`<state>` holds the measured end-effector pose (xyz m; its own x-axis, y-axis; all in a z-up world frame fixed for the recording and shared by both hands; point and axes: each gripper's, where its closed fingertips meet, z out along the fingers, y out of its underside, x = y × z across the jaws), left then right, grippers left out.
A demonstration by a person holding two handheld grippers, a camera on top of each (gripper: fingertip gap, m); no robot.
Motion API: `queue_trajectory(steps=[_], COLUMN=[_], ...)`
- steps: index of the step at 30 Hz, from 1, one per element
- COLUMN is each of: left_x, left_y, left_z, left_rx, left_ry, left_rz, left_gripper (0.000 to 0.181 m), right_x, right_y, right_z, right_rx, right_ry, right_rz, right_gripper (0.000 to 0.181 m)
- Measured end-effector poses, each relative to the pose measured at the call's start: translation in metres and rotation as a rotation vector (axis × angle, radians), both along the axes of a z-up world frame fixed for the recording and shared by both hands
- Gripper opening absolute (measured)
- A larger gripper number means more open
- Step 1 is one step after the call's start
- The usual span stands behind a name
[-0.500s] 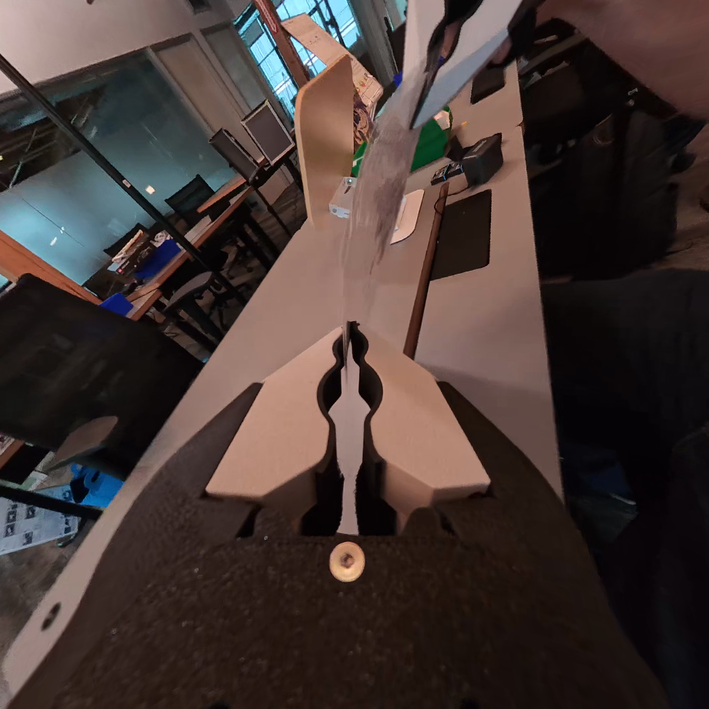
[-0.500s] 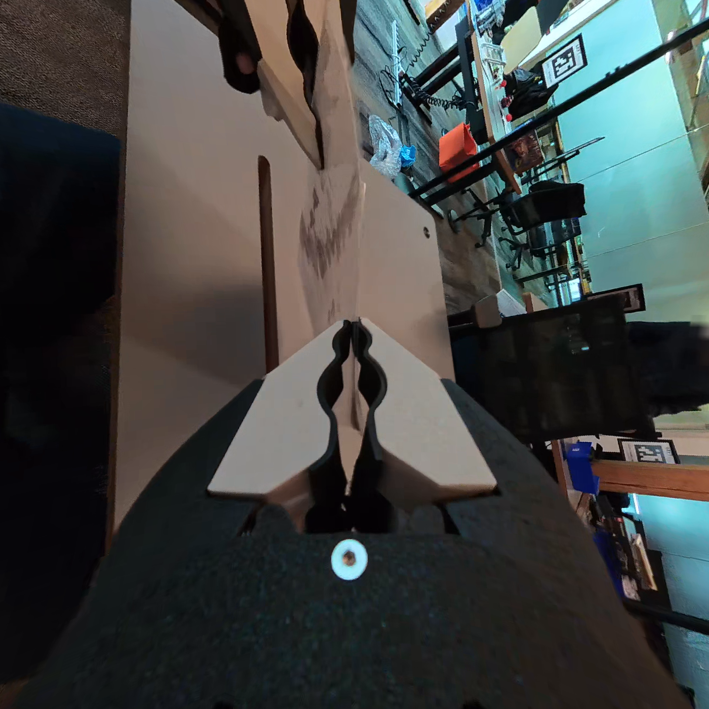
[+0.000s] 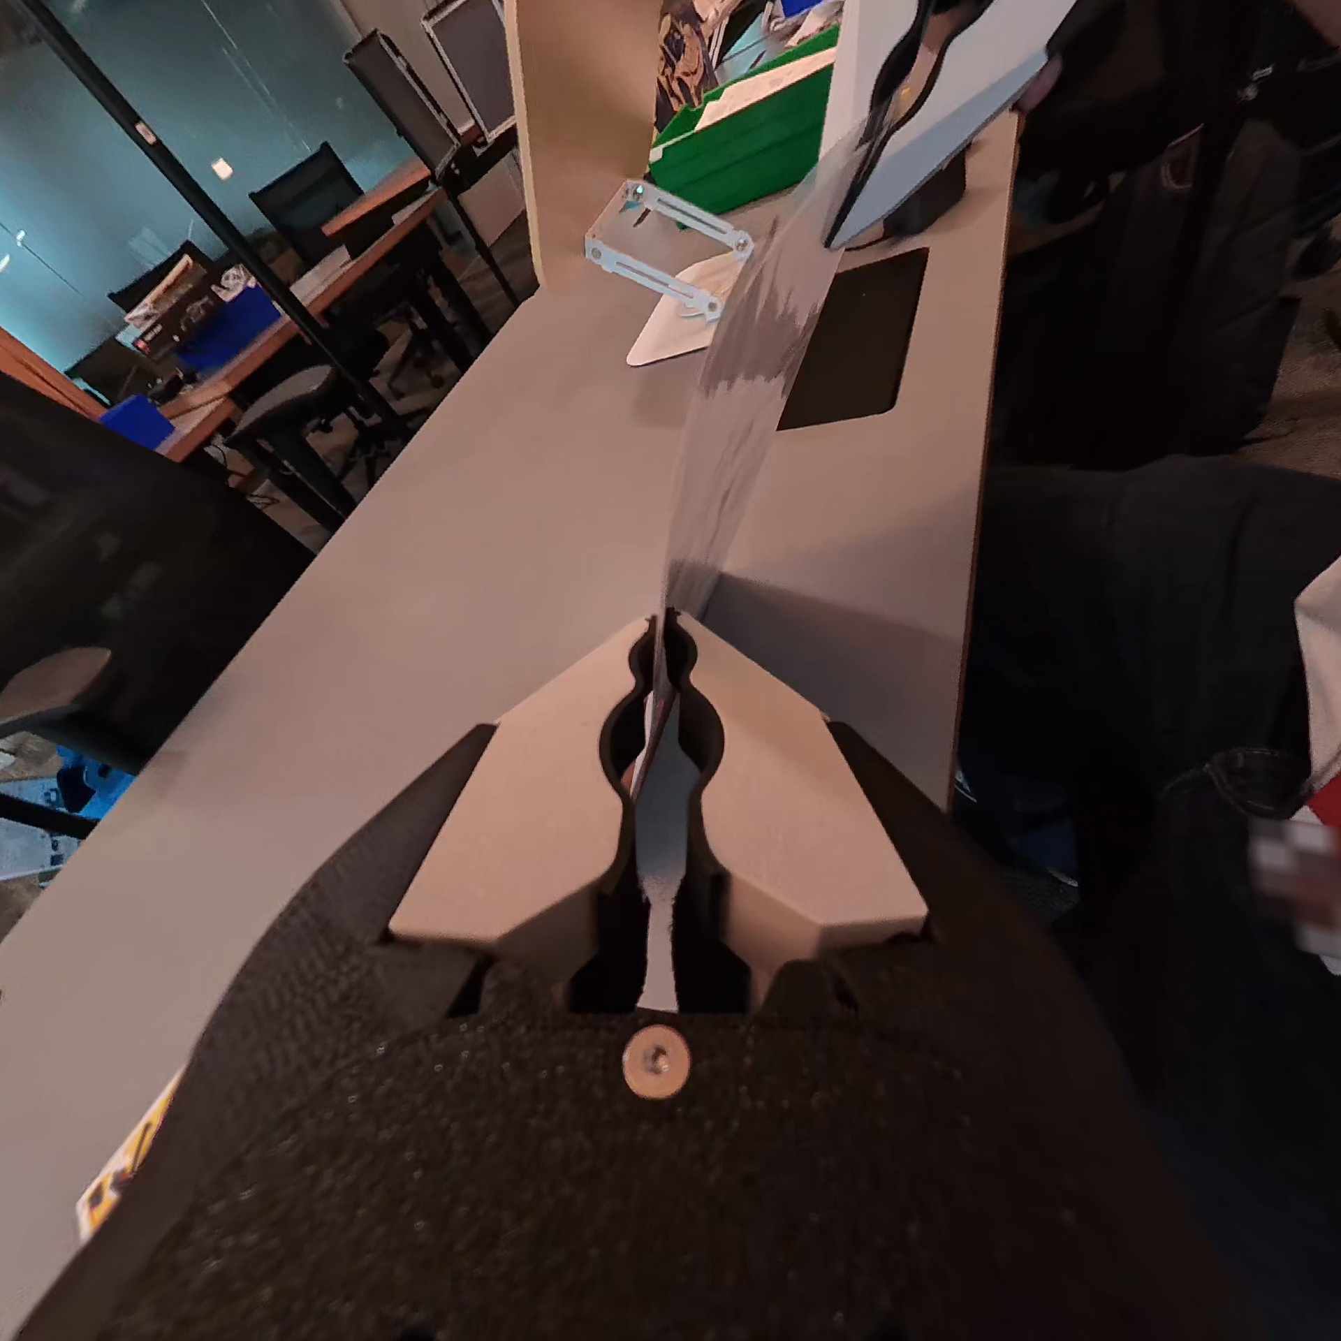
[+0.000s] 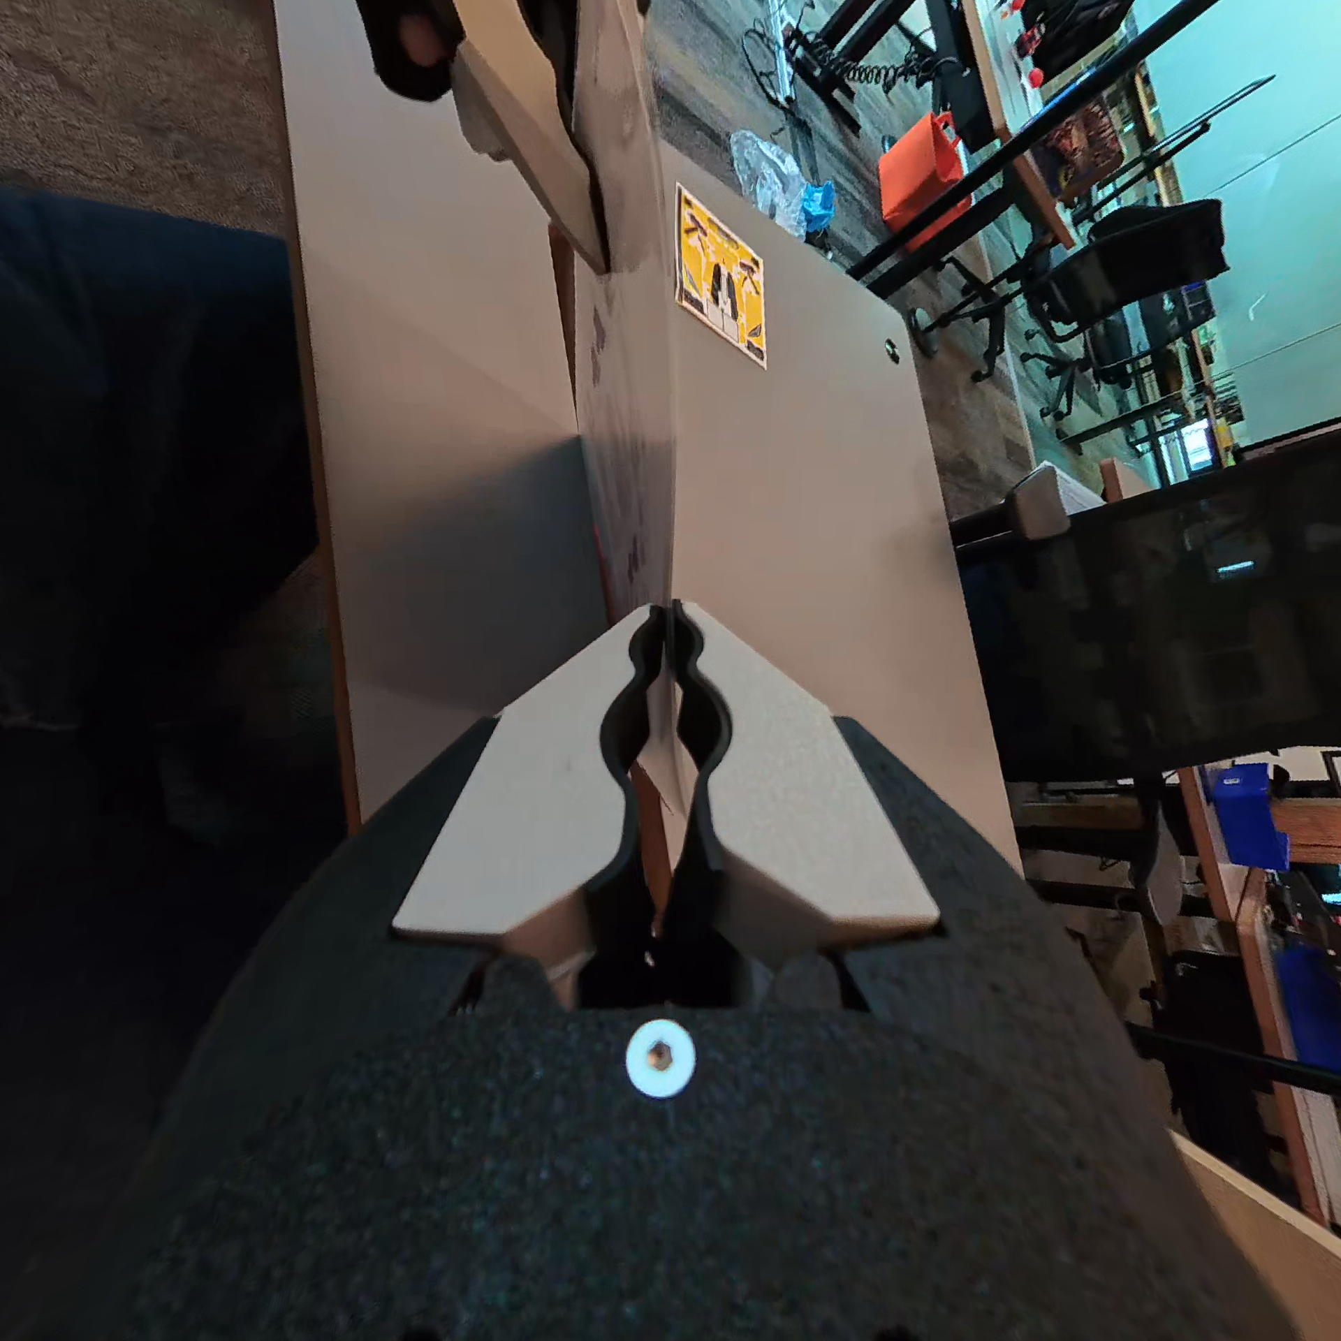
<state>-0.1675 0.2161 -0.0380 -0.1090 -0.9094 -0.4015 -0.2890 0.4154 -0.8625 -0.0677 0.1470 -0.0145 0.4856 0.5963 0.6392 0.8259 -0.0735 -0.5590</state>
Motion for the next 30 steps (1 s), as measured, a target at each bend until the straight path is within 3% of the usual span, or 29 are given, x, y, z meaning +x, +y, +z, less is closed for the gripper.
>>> queue_trajectory(steps=[5,9,13,15,17,19,23,30], left_x=[0.008,0.011,0.01,0.008,0.01,0.011,0.012,0.009], left_y=[0.015,0.02,0.024,0.02,0.016,0.016,0.019,0.022], left_z=[-0.018,-0.039,-0.056,-0.057,-0.056,-0.06,-0.069,-0.075], left_rx=[0.012,-0.098,-0.18,-0.193,-0.181,-0.127,-0.042,-0.051], left_ry=[0.053,0.098,0.116,0.111,0.096,0.113,0.189,0.209], left_rz=[0.042,0.079,0.133,0.126,0.109,0.111,0.13,0.143], left_gripper=[0.0,0.003,0.025,0.026,0.022,0.004,0.002,0.002], right_x=[0.006,0.011,0.015,0.016,0.017,0.021,0.024,0.023], right_y=[0.013,0.018,0.023,0.027,0.033,0.039,0.047,0.053], right_z=[-0.016,-0.038,-0.062,-0.074,-0.086,-0.099,-0.108,-0.116], right_rx=[-0.039,-0.089,-0.139,-0.153,-0.157,-0.188,-0.194,-0.197], right_ry=[-0.032,-0.029,-0.035,-0.037,-0.022,-0.005,0.02,0.055], right_rz=[-0.016,-0.031,-0.052,-0.045,-0.022,-0.019,-0.015,-0.026], right_gripper=[0.0,0.0,0.0,0.0,0.0,0.0,0.0,0.0])
